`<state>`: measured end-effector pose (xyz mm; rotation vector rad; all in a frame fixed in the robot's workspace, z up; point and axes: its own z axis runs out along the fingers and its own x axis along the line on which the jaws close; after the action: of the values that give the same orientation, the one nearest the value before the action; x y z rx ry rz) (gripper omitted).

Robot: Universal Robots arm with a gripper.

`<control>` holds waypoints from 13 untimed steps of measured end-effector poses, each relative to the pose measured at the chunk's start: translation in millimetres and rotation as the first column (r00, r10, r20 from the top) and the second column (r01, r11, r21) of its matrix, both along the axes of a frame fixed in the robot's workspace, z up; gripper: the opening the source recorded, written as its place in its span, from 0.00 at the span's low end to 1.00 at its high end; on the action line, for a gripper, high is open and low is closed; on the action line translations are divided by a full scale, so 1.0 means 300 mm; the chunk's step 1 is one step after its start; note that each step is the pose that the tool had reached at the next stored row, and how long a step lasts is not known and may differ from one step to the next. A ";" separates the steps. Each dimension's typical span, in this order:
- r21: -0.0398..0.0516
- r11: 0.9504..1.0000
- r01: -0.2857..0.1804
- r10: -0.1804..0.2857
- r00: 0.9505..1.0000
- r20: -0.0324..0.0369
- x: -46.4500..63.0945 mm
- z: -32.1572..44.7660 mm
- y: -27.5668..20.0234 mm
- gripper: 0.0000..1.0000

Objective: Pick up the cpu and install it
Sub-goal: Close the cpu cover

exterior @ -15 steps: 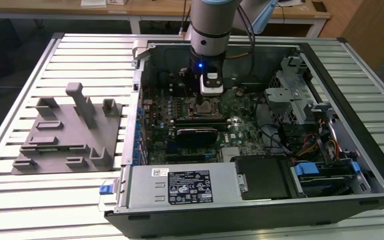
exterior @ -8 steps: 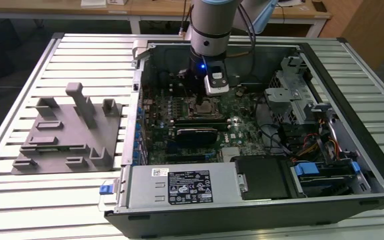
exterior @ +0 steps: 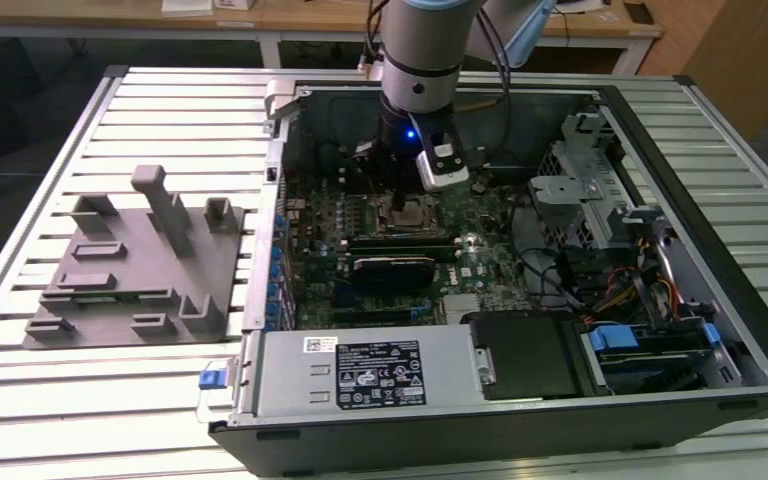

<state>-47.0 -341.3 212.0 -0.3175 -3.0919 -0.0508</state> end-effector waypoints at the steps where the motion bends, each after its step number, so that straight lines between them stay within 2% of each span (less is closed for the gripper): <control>1: 0.000 1.000 -0.018 0.018 1.000 0.000 0.000 -0.001 0.000 0.11; 4: 0.000 0.998 -0.060 0.060 0.998 0.005 0.000 -0.002 0.000 0.11; 5: -0.001 0.998 -0.068 0.068 0.998 0.010 0.000 -0.003 0.000 0.11; 9: -0.003 0.995 -0.096 0.096 0.995 0.041 0.000 -0.006 0.000 0.11; 10: -0.003 0.994 -0.105 0.105 0.993 0.045 0.000 -0.007 0.000 0.11; 13: -0.004 0.990 -0.139 0.139 0.989 0.052 0.000 -0.009 -0.001 0.11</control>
<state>-46.9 -341.7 209.4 -0.1012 -3.1567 -0.0551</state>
